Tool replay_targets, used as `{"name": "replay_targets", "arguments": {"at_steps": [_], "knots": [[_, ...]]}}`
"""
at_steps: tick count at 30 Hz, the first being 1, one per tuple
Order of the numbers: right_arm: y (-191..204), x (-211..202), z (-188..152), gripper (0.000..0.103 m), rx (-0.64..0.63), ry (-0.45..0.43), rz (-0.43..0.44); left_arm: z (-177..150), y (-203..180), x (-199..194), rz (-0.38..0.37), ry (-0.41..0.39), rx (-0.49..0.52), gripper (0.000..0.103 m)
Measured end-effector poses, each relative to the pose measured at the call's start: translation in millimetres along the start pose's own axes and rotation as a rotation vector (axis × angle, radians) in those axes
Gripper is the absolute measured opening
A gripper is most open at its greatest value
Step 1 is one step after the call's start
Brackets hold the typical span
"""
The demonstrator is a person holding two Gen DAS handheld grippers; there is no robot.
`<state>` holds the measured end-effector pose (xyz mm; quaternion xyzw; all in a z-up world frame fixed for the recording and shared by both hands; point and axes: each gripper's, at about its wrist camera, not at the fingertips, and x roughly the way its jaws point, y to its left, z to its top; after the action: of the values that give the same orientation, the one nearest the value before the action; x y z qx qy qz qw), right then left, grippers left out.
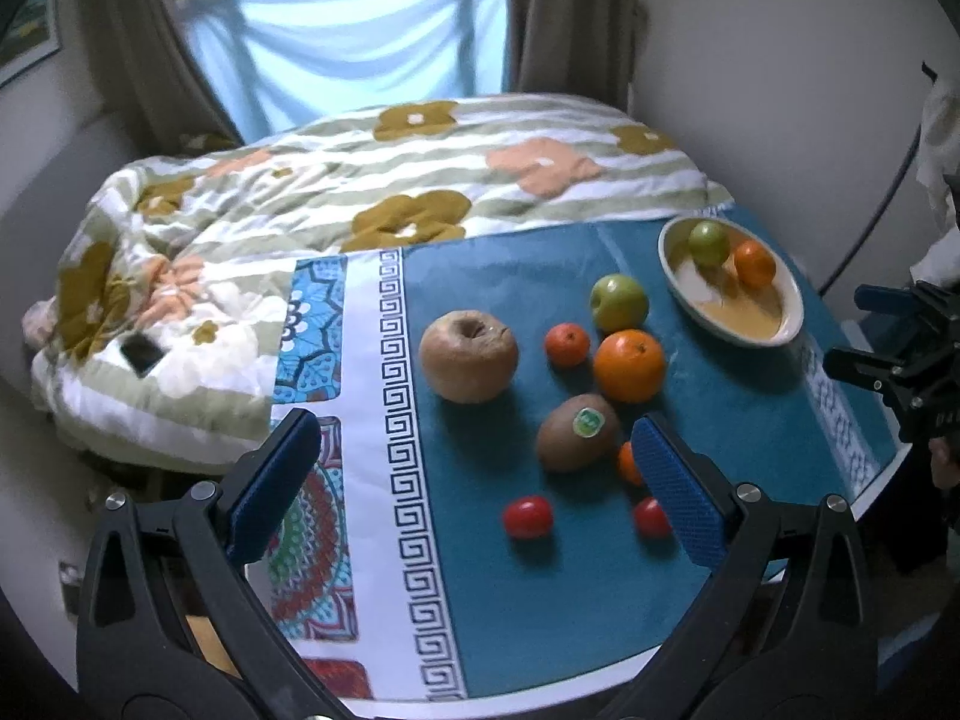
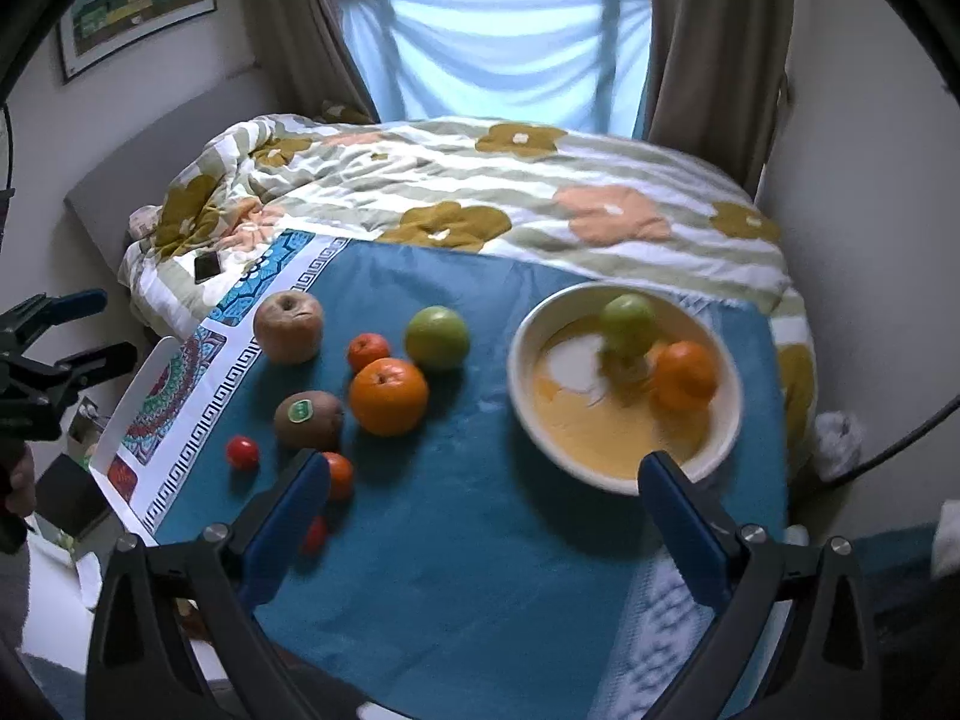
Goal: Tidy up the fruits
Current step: 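Withdraw both tools from the bowl back over the loose fruit, then grasp the large brown apple with the left tool while the right tool grasps an orange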
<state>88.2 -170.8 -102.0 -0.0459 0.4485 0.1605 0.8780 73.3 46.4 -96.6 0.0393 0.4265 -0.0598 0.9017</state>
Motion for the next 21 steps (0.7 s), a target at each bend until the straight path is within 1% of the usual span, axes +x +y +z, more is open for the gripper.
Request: {"name": "replay_targets", "arguments": {"at_steps": [4, 9, 15, 21], "knots": [[16.3, 23.2, -3.6, 0.102, 0.057, 0.040, 0.000, 1.5, 15.5, 24.0, -0.044, 0.035, 0.031, 0.103], [30.0, 45.3, -4.7, 0.102, 0.147, 0.061, 0.012, 7.2, 25.2, 55.7, -0.100, 0.069, 0.074, 0.103], [37.1, 69.8, -0.1, 0.102, 0.247, 0.073, 0.007, 15.0, 22.3, 93.0, -0.175, 0.102, 0.135, 0.103], [35.6, 94.0, 2.0, 0.102, 0.344, 0.090, 0.008, 18.9, 17.2, 127.3, -0.215, 0.131, 0.166, 0.103]]}}
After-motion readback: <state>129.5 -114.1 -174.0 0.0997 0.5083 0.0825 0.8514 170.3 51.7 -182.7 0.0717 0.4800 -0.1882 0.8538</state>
